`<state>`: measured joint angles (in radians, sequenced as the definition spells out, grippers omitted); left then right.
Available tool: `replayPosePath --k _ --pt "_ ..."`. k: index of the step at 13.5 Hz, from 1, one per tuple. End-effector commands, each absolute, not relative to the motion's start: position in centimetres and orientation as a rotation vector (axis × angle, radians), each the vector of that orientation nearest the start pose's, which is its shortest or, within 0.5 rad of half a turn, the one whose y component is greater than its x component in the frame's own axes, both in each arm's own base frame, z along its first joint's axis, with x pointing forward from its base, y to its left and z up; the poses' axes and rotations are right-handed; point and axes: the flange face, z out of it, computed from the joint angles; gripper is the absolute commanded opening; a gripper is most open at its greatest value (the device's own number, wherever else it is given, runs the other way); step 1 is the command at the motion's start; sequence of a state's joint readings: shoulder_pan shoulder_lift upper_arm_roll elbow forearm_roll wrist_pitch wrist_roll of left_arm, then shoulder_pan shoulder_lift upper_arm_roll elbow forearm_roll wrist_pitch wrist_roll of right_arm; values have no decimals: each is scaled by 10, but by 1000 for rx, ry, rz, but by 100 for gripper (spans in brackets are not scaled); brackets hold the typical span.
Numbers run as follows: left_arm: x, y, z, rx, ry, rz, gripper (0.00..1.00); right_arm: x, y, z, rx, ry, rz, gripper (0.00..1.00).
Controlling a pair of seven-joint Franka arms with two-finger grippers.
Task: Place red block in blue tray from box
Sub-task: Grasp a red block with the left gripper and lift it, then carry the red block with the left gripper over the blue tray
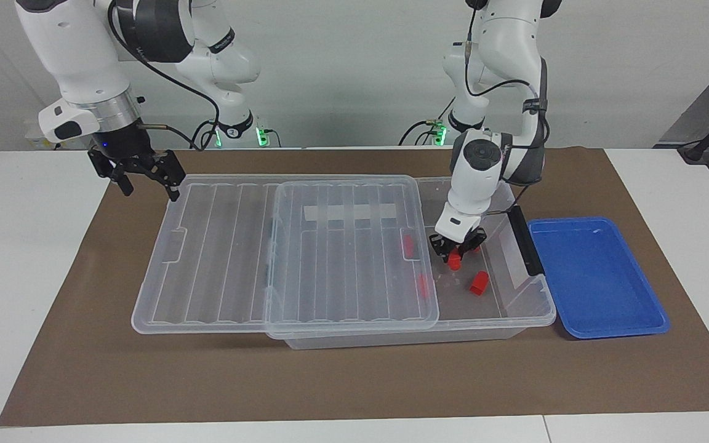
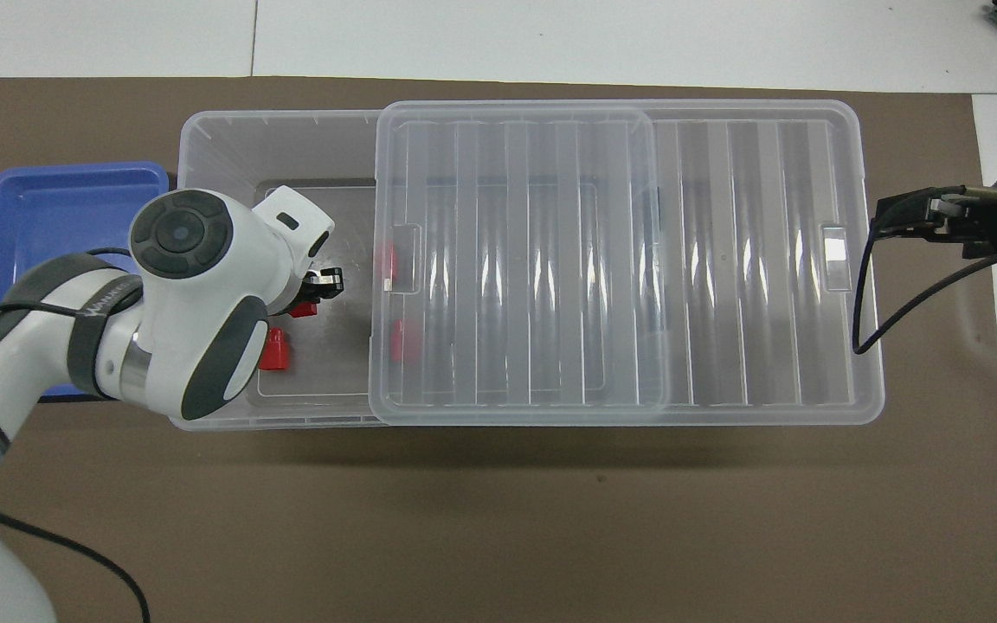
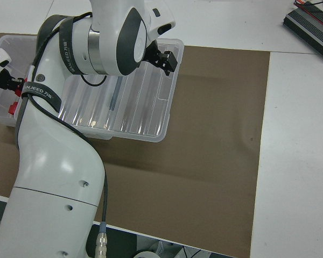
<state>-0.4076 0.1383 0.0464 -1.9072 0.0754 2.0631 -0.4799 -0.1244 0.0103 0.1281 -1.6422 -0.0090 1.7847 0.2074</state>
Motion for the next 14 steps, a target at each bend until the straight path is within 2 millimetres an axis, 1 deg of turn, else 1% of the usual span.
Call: replayPosePath --k 1,2,3,4,5,6,7,8,10,11,12,13,14 --pt "557 -196 497 -3051 -93 15 2 576 -1 605 -3098 333 -187 100" --pt "558 -186 515 -3043 -35 49 2 575 -1 606 -3097 335 -189 100" --pt "563 -160 529 -3045 -11 62 2 577 -1 606 -3096 333 -199 100" --pt "563 -135 546 -3069 0 45 2 577 -1 606 -3095 340 -201 100" --pt "564 -102 559 -3116 9 30 2 576 2 605 -3097 335 -187 100" --pt "567 -66 565 -3141 45 24 2 575 4 604 -3099 333 -170 100" --pt "567 -35 568 -3141 117 17 2 573 5 606 -3103 328 -144 100" --pt "569 1 569 -3139 186 2 2 571 6 605 -3118 323 -118 100" --pt "571 58 565 -3130 238 -68 2 569 9 608 -3131 312 -87 99" --pt "572 77 559 -3120 249 -114 2 568 10 608 -3135 310 -63 99" --pt "574 90 546 -3112 235 -161 2 566 12 610 -3145 303 -48 99" --pt "575 93 524 -3103 227 -192 2 562 12 615 -3156 291 -55 99" --pt "573 94 506 -3100 228 -211 2 558 11 619 -3159 285 -47 99"
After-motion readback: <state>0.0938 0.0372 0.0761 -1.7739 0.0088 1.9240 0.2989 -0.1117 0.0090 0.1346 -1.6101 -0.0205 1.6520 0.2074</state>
